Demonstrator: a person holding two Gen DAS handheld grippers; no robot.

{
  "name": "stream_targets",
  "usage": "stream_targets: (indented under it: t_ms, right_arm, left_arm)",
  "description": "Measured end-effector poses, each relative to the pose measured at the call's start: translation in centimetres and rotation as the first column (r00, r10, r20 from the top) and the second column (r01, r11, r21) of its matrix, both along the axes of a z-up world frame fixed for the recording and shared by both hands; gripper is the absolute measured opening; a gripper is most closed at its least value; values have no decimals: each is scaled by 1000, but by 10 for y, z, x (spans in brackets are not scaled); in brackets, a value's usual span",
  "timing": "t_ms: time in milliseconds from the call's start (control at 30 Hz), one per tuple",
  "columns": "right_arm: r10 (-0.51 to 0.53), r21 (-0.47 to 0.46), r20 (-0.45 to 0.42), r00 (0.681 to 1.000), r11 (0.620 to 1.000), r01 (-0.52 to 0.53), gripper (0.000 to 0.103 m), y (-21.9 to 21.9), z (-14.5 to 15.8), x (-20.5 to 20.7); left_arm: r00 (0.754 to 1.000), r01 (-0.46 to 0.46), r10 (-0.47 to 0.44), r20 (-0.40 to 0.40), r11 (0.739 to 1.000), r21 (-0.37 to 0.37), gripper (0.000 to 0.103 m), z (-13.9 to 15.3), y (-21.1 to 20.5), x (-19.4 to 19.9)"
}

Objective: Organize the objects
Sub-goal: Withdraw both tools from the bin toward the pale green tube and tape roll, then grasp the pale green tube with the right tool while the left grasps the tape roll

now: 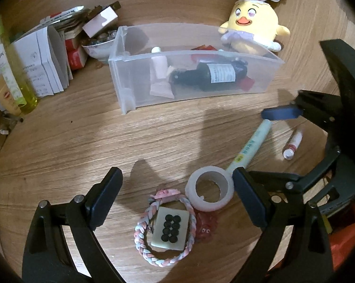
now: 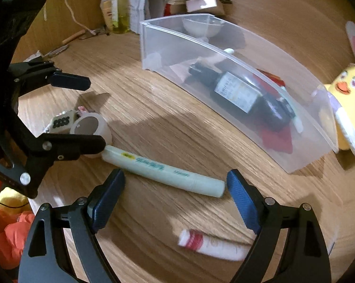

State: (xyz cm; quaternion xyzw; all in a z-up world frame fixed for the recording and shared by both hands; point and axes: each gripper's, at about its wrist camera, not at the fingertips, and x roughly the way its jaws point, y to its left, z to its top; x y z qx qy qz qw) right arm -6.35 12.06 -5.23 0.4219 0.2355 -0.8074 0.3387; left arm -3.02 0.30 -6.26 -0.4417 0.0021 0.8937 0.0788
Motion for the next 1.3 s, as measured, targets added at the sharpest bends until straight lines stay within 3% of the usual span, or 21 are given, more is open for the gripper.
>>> stream_targets:
  t_ms: [400,500,567,767,967,1300]
  right_arm:
    - [97,12,5,995,995,-97,85,-26,-1,-16]
    - [95,-10,37,995,995,-94,74,-25,-2,-21]
    - [90,-19,51,995,996,-90,59,-23,-1,-23]
    - [33,-33,76,997,999,-31,32,-13,1,-28]
    - [26,-46,73,997,999,-23,17,-11,2,-25]
    - [24,-107,52,998,994,-19,14,-11,7,-12]
  left_arm:
    - [1000,20,-20,7,1000,15,52,-5,-4,-3]
    - [1000,11,-12,22,1000,26,45,-8,-8,-6]
    - [1000,5,-6,23,999,39,41,-7,-11,-7]
    - [999,-27,25,29,998,61,40,-7,-17,-12]
    - [999,-33,32,16,997,67,39,-5,-19,-10]
    - [997,-60,64,-46,995,82,39,16,-21,-6]
